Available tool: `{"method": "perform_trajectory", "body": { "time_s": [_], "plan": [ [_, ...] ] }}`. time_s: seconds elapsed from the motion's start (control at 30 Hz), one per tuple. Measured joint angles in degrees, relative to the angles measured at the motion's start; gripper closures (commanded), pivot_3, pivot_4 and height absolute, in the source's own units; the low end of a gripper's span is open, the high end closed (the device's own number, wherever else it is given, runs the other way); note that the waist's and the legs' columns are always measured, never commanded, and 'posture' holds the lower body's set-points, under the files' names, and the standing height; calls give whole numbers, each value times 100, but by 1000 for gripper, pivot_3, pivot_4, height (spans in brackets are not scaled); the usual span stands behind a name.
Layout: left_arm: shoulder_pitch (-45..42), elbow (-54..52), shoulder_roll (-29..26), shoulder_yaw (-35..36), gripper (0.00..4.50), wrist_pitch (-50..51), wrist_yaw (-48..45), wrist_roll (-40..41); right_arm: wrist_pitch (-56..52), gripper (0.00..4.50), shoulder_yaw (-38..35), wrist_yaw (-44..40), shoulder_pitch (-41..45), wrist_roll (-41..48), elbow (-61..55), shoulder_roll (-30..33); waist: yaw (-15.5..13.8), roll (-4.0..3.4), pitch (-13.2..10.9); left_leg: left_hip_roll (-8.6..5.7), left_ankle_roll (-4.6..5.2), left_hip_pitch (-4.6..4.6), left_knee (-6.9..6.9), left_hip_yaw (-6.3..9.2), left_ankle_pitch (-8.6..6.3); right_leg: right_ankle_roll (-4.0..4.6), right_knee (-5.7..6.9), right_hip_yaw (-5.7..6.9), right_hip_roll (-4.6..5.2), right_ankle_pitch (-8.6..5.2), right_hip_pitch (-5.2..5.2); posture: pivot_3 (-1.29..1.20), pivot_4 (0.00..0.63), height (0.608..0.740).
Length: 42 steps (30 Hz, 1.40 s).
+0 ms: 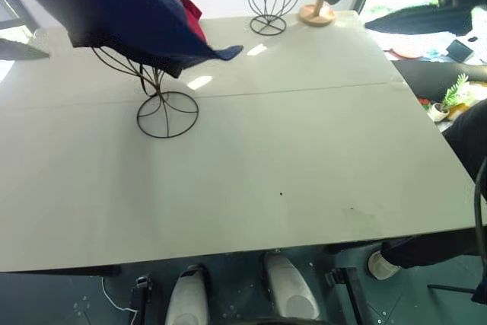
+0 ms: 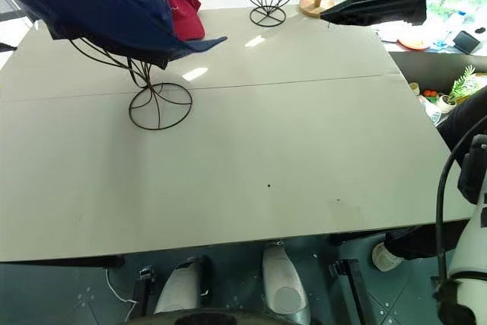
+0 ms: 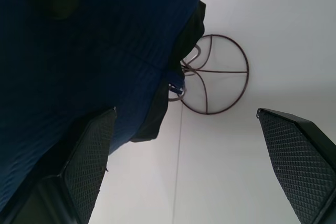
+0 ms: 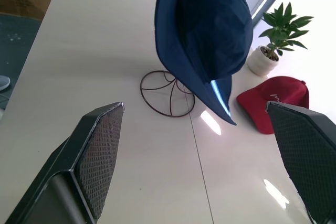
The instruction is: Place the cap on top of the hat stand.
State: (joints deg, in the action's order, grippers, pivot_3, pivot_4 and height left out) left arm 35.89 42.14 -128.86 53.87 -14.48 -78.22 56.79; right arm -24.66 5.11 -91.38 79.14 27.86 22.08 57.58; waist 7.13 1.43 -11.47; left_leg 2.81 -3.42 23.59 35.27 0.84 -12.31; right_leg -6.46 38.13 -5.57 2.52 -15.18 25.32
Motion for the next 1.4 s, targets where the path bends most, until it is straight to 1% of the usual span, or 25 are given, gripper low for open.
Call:
{"method": "perform_trajectory", "body": {
  "time_s": [0.07,0.17,0.23,0.27,0.3,0.33,0.43,0.53,0.57,0.6,0.63,0.67,0.73,0.77,0.8,0.9,1.03,1.23,1.4],
  "plan": [
    [173,34,1,192,0,-13,-67,-104,-88,78,-111,42,-91,-11,-141,20,-3,-6,-4,0,0,0,-4,-2,0,-1,1,0,-1,-1,2,0,150,740],
    [272,71,1,348,846,-4,-256,-236,-189,0,-240,120,-128,-24,-297,100,-1,-8,-5,0,0,4,-2,-5,0,-1,-1,0,1,-1,2,0,150,740],
    [277,142,0,374,1802,-5,-368,-265,-249,0,-314,158,-141,-39,-360,113,0,-8,-5,0,0,4,0,-9,0,-1,-1,-2,2,-1,2,0,150,740],
    [280,201,1,376,2472,2,-423,-265,-252,0,-343,173,-151,-60,-393,118,2,-8,-5,0,0,3,1,-9,0,-2,-1,-3,2,-1,1,0,150,740],
    [280,244,1,379,2877,19,-482,-261,-251,0,-367,192,-165,-65,-408,120,1,-8,-5,0,0,3,2,-9,0,-2,0,-2,2,-1,1,0,150,740],
    [276,276,1,379,3402,41,-564,-258,-251,0,-378,204,-188,-69,-421,121,1,-8,-5,0,0,3,3,-9,0,-2,0,-3,2,-1,1,0,150,740],
    [142,363,1,352,3402,113,-853,-258,-251,0,-380,226,-229,-93,-433,120,5,-8,-5,0,0,3,10,-9,0,-2,2,-3,2,0,1,0,150,740],
    [-299,578,1,277,3402,201,-1162,-253,-249,0,-383,277,-229,-141,-433,115,13,-7,-5,0,0,3,10,-11,0,-3,1,-4,2,0,1,0,150,740],
    [-408,634,1,254,3176,262,-1218,-240,-245,0,-384,282,-229,-155,-433,110,12,-8,-5,0,0,2,9,-11,0,-3,2,-4,2,-1,0,0,150,740],
    [-551,701,1,197,2938,356,-1293,-214,-240,0,-385,288,-230,-177,-427,101,12,-8,-6,0,0,3,9,-11,0,-4,2,-4,1,-2,1,0,150,740],
    [-714,756,5,105,2604,483,-1341,-168,-230,0,-387,304,-233,-185,-417,90,11,-8,-5,0,0,2,8,-11,0,-4,2,-4,1,-2,1,0,150,740],
    [-886,778,19,37,2182,617,-1382,-127,-205,0,-389,322,-236,-191,-387,74,14,-7,-6,0,0,2,9,-11,0,-4,2,-4,1,-2,1,0,150,740],
    [-1364,810,91,-131,1228,814,-1404,-114,-116,0,-393,329,-238,-220,-290,25,28,-5,-7,0,0,3,10,-13,0,-4,1,-7,1,-2,1,0,150,740],
    [-1531,849,105,-153,671,867,-1405,-115,-90,0,-393,330,-238,-247,-218,11,24,-5,-7,0,0,3,10,-14,0,-4,2,-7,2,-2,1,0,150,740],
    [-1657,887,110,-170,223,886,-1404,-110,-61,0,-394,331,-238,-275,-150,-11,17,-5,-7,0,0,2,10,-14,0,-4,2,-7,2,-2,1,0,150,740],
    [-1678,986,96,-178,223,849,-1249,-106,38,0,-393,329,-215,-342,9,-68,-3,-7,-8,1,0,0,11,-14,0,-3,8,-7,2,-2,1,0,150,740],
    [-1308,954,73,27,223,637,-757,-133,97,0,-393,304,-89,-414,174,-104,-4,-7,-8,1,0,1,23,-15,0,-3,10,-8,5,-2,-3,0,150,740],
    [-268,413,54,828,223,284,125,-493,-105,0,-395,214,-34,-401,36,-39,0,-5,-9,1,0,9,24,-17,0,-5,7,-8,5,-1,1,0,150,740],
    [-203,234,-1,1451,223,309,292,-631,-300,0,-578,252,-339,-375,-321,95,15,-8,-10,1,3,13,18,-23,-1,-11,5,-7,5,-6,3,0,150,740]
  ]
}}
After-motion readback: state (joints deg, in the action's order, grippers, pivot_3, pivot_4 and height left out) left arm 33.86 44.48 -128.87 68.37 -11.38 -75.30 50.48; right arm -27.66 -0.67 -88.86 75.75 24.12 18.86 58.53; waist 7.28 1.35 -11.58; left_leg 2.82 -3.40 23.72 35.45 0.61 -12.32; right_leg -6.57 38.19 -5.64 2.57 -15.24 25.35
